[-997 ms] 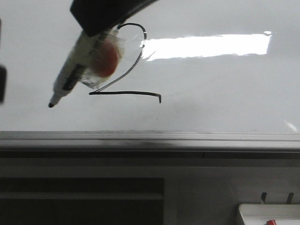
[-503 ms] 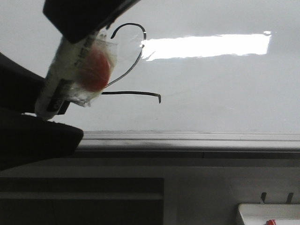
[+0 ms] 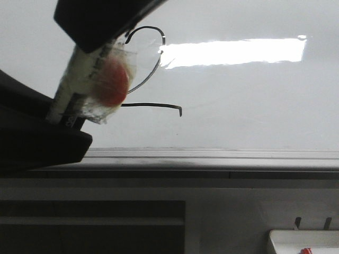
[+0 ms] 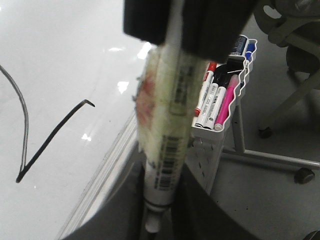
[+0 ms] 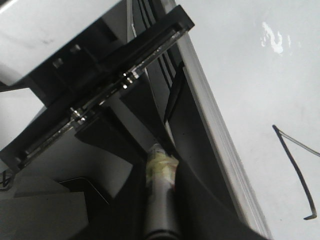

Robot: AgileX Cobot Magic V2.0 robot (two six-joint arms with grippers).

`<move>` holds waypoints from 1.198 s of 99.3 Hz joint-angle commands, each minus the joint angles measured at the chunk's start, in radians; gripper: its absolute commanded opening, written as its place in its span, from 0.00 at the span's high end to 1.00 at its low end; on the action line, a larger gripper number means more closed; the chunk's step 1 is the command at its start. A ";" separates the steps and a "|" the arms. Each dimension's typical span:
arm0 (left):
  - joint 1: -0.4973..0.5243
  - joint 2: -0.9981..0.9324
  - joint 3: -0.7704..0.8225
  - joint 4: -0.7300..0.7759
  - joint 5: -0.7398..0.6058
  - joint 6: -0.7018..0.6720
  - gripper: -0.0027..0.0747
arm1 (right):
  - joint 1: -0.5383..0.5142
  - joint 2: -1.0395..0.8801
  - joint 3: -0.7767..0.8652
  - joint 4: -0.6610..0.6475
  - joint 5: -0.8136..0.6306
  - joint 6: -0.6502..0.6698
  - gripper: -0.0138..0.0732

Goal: Write number 2 on whiteboard

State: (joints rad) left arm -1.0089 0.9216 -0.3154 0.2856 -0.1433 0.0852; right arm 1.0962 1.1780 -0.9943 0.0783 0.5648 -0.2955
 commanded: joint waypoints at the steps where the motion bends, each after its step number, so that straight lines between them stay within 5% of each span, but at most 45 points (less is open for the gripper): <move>1: -0.002 -0.004 -0.036 -0.019 -0.102 -0.011 0.99 | 0.000 -0.019 -0.039 0.001 -0.107 -0.014 0.86; 8: -0.002 -0.004 -0.036 -0.049 -0.103 -0.011 0.99 | 0.000 -0.019 -0.039 -0.015 -0.140 -0.032 0.66; 19: -0.002 -0.004 -0.036 -0.157 -0.112 -0.011 0.99 | -0.009 -0.019 -0.040 -0.078 -0.216 -0.032 0.21; 25: -0.002 -0.004 -0.036 -0.262 -0.133 -0.011 0.99 | -0.019 -0.024 -0.044 -0.108 -0.257 -0.032 0.12; 51: 0.110 0.034 -0.036 -0.644 -0.195 -0.009 0.99 | -0.044 -0.105 -0.064 -0.123 -0.434 -0.032 0.32; 71: 0.233 0.083 -0.036 -0.816 -0.156 -0.009 0.99 | -0.044 -0.145 -0.064 -0.120 -0.447 -0.032 0.33; 119: 0.325 0.134 -0.081 -0.873 -0.071 -0.009 0.99 | -0.044 -0.146 -0.064 -0.078 -0.427 -0.032 0.33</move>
State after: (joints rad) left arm -0.6896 1.0627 -0.3517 -0.5853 -0.1724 0.0835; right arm 1.0565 1.0537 -1.0226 0.0000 0.2077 -0.3208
